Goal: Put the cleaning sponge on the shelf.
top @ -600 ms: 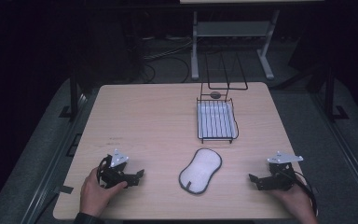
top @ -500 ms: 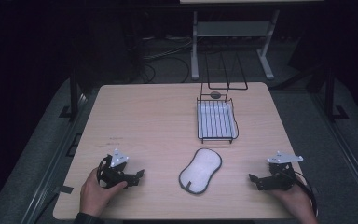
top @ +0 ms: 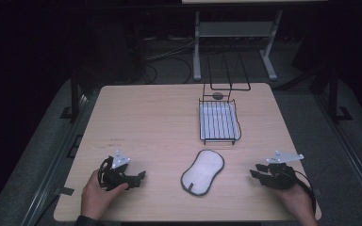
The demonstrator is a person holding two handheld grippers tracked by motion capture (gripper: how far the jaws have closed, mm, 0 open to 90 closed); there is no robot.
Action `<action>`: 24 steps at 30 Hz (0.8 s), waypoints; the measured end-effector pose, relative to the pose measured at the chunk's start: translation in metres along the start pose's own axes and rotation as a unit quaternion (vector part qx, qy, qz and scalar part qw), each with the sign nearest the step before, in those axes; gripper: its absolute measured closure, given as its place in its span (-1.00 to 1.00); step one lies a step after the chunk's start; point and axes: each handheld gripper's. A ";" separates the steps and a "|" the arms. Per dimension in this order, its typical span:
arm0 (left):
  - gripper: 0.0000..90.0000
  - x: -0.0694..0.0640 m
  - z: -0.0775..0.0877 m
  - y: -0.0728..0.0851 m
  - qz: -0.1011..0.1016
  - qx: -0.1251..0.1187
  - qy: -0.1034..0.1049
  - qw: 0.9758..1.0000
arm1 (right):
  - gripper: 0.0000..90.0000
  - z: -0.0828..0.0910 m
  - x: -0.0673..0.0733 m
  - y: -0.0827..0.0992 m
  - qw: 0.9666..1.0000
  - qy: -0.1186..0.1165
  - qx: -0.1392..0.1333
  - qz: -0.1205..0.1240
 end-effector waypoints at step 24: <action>-0.72 0.000 0.000 0.000 0.000 0.000 0.000 1.000 | 1.00 -0.028 0.016 -0.040 0.997 -0.082 -0.003 0.009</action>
Point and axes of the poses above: each handheld gripper's, and its own axes: z roughly backward along the jaws, y roughly out of its underside, x roughly to its left, and after that the axes turned 12 degrees about -x, right-handed
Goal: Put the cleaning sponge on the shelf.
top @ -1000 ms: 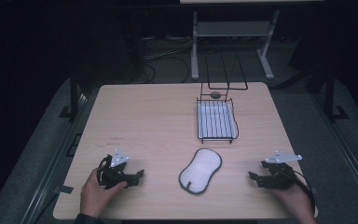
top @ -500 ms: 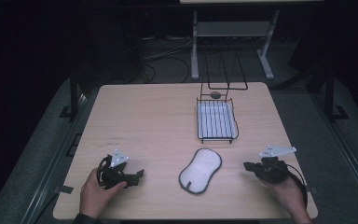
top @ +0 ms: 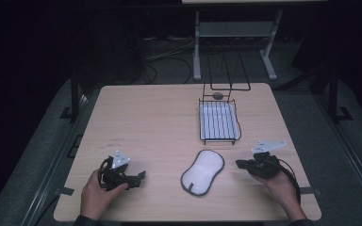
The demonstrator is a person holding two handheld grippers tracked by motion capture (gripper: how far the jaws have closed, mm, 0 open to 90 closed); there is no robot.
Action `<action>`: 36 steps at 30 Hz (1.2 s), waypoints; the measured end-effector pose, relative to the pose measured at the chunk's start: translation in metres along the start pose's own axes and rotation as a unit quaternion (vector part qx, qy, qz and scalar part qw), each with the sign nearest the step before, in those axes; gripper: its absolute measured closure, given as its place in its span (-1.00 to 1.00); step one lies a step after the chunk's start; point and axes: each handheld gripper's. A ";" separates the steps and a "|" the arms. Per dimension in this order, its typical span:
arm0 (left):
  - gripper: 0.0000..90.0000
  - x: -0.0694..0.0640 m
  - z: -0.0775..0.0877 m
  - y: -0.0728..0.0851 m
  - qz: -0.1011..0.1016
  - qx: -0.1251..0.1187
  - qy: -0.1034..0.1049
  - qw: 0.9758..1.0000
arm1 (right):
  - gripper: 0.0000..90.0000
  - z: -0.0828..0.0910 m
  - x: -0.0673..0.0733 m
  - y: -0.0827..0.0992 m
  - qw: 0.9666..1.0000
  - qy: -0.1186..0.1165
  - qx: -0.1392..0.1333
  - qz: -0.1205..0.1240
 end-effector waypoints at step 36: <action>-0.72 0.000 0.000 0.000 0.002 -0.001 0.000 1.000 | 1.00 -0.054 0.004 -0.016 1.000 -0.013 0.022 0.013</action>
Point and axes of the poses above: each handheld gripper's, and its own axes: z roughly backward along the jaws, y roughly out of its underside, x roughly to its left, and after that the axes turned 12 degrees about -x, right-handed
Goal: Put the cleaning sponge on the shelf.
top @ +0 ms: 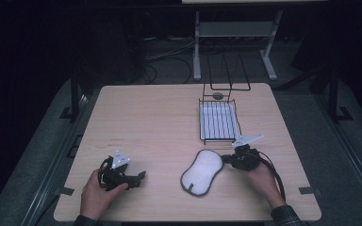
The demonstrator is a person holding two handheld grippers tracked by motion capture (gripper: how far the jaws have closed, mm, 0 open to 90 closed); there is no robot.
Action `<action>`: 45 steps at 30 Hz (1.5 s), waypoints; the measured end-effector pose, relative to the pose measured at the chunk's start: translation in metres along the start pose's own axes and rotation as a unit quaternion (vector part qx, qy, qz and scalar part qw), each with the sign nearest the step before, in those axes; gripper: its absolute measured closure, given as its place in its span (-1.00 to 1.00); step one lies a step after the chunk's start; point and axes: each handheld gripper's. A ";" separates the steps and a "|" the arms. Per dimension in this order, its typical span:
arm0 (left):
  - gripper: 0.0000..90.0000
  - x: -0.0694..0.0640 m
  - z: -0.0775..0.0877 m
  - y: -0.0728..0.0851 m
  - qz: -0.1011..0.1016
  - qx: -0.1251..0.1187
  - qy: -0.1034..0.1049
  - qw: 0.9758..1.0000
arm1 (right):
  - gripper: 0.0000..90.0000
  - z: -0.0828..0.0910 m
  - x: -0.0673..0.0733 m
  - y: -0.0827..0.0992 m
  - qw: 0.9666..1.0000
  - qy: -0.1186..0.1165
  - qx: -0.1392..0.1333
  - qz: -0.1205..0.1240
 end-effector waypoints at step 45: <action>-0.72 0.000 0.000 0.000 -0.002 0.001 0.000 1.000 | 1.00 0.012 0.094 0.004 0.993 -0.109 -0.019 0.033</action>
Point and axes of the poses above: each handheld gripper's, and its own axes: z roughly backward along the jaws, y roughly out of its underside, x roughly to its left, and after that the axes turned 12 degrees about -x, right-handed
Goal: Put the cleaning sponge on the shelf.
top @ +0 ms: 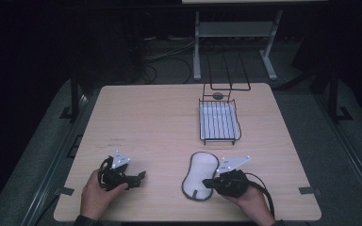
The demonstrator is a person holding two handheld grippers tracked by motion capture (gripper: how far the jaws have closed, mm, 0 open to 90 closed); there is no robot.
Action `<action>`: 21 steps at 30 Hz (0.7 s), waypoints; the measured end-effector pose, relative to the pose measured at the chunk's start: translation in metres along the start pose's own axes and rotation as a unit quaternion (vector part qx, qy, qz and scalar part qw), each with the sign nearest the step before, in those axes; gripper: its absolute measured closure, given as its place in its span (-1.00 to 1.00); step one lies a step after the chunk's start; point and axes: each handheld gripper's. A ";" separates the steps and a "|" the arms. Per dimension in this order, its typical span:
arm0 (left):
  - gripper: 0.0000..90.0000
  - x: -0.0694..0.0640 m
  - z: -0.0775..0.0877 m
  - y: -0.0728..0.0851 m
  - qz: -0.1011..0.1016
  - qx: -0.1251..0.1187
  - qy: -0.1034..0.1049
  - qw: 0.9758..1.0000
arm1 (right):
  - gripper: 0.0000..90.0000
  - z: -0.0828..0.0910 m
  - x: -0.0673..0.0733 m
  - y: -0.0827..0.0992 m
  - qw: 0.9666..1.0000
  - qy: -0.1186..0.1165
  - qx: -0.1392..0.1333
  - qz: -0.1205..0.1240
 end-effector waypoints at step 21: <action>-0.72 0.000 0.000 0.000 0.000 0.000 0.000 1.000 | 1.00 -0.017 0.007 0.007 0.999 -0.011 0.035 0.015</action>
Point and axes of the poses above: each handheld gripper's, and its own axes: z roughly backward along the jaws, y roughly out of its underside, x roughly to its left, and after that the axes turned 12 degrees about -x, right-handed
